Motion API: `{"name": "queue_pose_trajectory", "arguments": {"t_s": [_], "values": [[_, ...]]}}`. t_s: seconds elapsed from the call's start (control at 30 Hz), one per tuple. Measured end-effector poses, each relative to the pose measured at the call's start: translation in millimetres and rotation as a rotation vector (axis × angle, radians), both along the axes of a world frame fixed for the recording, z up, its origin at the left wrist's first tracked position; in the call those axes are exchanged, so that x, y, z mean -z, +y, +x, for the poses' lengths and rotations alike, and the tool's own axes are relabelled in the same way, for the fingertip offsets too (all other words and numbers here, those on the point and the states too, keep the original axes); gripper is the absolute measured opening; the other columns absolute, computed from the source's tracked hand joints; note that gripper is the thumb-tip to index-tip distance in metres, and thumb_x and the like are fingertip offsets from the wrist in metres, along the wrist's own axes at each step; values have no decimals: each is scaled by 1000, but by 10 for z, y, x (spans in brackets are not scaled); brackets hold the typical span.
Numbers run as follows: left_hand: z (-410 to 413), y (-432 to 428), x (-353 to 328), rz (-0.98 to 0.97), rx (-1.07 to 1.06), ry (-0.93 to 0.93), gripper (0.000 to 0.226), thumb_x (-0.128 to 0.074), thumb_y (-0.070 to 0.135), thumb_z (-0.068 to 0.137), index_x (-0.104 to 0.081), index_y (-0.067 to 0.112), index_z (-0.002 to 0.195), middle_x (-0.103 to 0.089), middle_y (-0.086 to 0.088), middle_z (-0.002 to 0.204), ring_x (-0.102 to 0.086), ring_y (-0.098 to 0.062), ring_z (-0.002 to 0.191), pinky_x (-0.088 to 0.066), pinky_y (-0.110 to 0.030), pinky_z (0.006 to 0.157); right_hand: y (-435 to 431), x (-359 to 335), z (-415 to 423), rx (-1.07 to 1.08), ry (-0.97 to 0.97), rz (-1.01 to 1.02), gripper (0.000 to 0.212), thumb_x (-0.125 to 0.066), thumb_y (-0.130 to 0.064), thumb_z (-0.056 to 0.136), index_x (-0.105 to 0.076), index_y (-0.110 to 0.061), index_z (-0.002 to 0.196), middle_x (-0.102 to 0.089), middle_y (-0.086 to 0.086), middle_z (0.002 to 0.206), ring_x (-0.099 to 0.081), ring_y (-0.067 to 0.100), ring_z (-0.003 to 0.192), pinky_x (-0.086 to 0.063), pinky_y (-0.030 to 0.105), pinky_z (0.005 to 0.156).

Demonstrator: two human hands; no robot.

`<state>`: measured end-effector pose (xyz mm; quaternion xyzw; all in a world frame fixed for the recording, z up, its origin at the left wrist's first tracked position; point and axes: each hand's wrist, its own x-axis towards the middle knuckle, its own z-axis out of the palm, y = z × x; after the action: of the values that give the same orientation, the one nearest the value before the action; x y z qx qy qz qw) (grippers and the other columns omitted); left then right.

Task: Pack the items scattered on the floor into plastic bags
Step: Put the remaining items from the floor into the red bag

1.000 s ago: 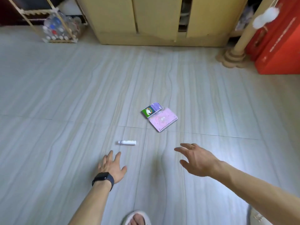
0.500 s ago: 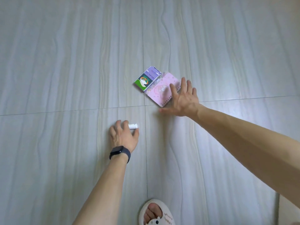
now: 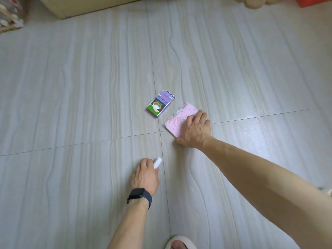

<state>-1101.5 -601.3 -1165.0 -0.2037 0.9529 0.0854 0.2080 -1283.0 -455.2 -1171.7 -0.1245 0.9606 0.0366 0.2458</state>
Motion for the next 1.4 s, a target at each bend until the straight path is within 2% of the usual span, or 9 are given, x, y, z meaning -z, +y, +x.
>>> {"name": "queue_pose_trajectory", "arguments": {"t_s": [0.17,0.27,0.33,0.47,0.7,0.87,1.2,1.3,1.4], "values": [[-60,60,-226,61,-58,29,24,-42,32,101,-50,14,114,-51,-2,118,-55,-24,98,-44,-34,74,499,-18,622,172,35,-220,116,-70,-73,34,-38,-12,127,-50,17,99,-53,31,85,-47,37,67],[-45,154,-366,77,-69,62,22,-42,32,101,-49,12,109,-51,-4,114,-55,-25,93,-41,-34,69,823,-143,769,424,-100,-284,135,-78,-64,49,-3,-14,150,-42,15,118,-48,32,102,-43,37,87],[13,239,-471,90,-75,82,22,-42,31,102,-48,12,108,-50,-4,113,-55,-25,92,-41,-34,68,1065,-201,814,545,-177,-388,110,-82,-48,69,-15,-9,148,-48,15,124,-53,33,110,-46,39,92],[150,488,-732,220,-189,118,19,-42,34,100,-46,15,101,-54,-1,102,-56,-24,84,-46,-35,67,1532,-639,870,428,-224,-467,41,-59,-30,91,-40,-12,122,-65,10,92,-63,28,78,-52,37,67],[11,1415,-1799,483,-71,268,21,-54,39,95,-52,19,102,-65,3,94,-63,-23,93,-51,-36,83,2592,-1925,806,181,23,-285,46,-49,-21,88,-40,-27,133,-60,6,88,-64,32,81,-50,34,67],[-204,2146,-2773,510,129,375,25,-59,43,92,-53,21,103,-61,6,92,-61,-22,91,-48,-32,78,3542,-2924,907,222,123,-270,40,-48,-19,91,-42,-29,129,-66,11,92,-70,30,58,-57,34,53],[-259,3378,-3192,353,503,316,23,-56,48,91,-50,28,101,-66,2,102,-62,-25,93,-52,-41,82,5645,-2892,2566,1346,340,-1134,32,-62,-1,83,-50,-3,112,-62,14,98,-64,19,59,-54,33,52],[-295,3739,-3086,358,557,267,21,-56,47,92,-48,29,100,-66,1,101,-62,-25,93,-52,-42,82,6031,-2601,3179,1648,450,-1143,18,-57,4,91,-47,-5,101,-58,12,92,-61,23,64,-53,28,43],[-291,4096,-2921,367,605,195,20,-57,44,93,-47,28,101,-67,-2,103,-62,-26,93,-51,-42,83,6242,-2168,3558,1853,392,-1123,40,-57,8,87,-39,0,122,-57,25,106,-61,27,62,-51,29,41]]}}
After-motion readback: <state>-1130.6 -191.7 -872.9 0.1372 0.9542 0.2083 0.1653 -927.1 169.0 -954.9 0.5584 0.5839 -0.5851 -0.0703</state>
